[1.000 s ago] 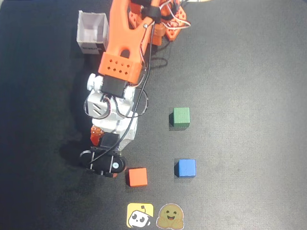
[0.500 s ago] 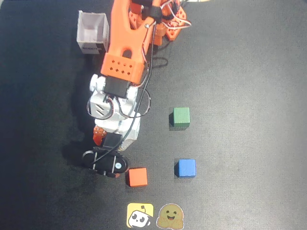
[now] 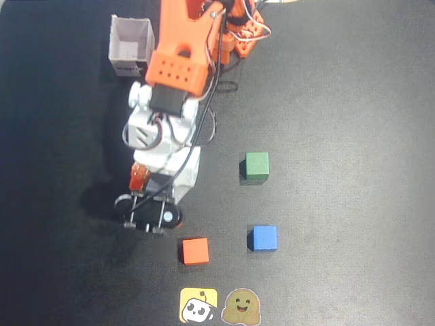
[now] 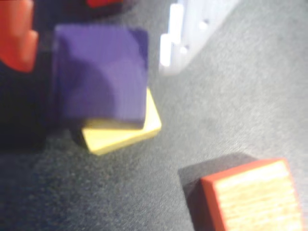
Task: Put the purple cube on top of the yellow cube.
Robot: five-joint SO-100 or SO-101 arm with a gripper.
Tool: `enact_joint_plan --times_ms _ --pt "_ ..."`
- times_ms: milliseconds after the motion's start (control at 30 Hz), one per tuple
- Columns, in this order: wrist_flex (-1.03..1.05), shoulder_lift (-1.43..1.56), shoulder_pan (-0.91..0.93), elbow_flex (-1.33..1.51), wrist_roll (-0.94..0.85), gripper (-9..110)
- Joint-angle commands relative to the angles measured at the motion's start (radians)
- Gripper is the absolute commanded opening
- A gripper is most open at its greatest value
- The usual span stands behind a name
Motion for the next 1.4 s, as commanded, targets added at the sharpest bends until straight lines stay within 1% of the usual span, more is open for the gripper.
enact_joint_plan --times_ms 0,133,167,267,500,700,833,933,967,1267,1367 --pt "-0.021 0.130 -0.017 0.037 0.006 20" --pt "-0.048 0.273 -0.029 0.140 -0.021 19" --pt "-0.052 0.307 -0.032 0.164 -0.029 16" --pt "-0.064 0.394 -0.048 0.244 -0.051 0" --pt "-0.074 0.577 -0.095 0.420 -0.040 0" --pt "-0.087 0.813 -0.130 0.621 -0.040 0" --pt "-0.080 1.035 -0.141 0.770 -0.069 0" --pt "0.009 1.239 -0.155 0.864 -0.066 0" --pt "0.044 1.264 -0.155 0.864 -0.058 0" --pt "0.147 1.299 -0.161 0.864 -0.063 0" --pt "0.238 1.350 -0.166 0.865 -0.064 0"
